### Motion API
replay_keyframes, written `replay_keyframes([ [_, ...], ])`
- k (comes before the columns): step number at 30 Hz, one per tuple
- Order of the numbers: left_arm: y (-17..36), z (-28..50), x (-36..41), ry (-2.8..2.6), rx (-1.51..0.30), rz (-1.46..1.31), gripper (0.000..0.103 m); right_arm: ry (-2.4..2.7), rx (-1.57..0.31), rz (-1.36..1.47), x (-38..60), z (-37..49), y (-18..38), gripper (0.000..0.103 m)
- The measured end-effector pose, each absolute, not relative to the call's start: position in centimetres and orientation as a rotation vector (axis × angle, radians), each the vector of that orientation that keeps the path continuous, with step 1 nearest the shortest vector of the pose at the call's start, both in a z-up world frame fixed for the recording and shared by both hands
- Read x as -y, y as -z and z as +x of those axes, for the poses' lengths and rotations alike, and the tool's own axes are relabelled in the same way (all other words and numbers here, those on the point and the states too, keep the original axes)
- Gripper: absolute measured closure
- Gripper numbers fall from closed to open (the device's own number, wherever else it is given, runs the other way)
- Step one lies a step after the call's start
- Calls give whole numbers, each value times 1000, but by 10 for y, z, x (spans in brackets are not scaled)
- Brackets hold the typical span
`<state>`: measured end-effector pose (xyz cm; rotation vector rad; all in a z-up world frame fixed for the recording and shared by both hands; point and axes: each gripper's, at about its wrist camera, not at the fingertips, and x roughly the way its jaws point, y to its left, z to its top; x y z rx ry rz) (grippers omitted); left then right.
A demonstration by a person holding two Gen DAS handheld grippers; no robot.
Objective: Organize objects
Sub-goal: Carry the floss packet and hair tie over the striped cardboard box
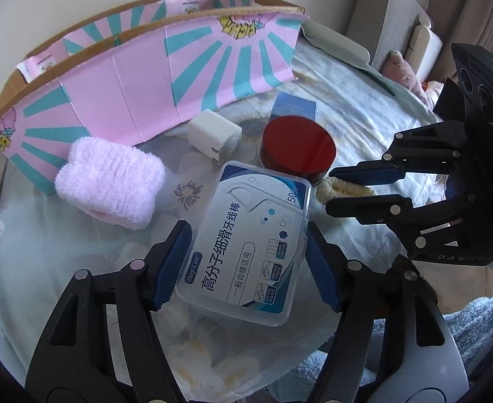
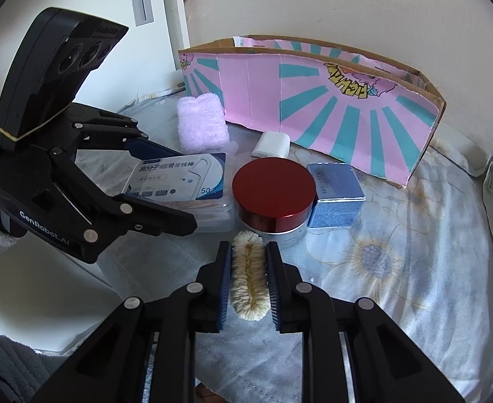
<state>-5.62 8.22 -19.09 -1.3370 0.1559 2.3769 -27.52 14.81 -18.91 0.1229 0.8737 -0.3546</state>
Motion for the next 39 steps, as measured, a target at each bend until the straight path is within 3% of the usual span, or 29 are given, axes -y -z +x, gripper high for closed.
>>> replay_keyframes([
  [11, 142, -48, -72, -2489, -4, -1295, 39, 418, -827, 170, -144, -293, 140, 84],
  [18, 79, -40, -57, -2659, 165, -1231, 39, 565, -743, 250, -137, -302, 68, 84],
  [26, 11, -38, -44, -2944, 209, -1184, 39, 725, -678, 312, -132, -293, -4, 84],
  [39, -28, -39, -22, -3095, 295, -1107, 39, 794, -646, 286, -127, -280, -33, 84],
])
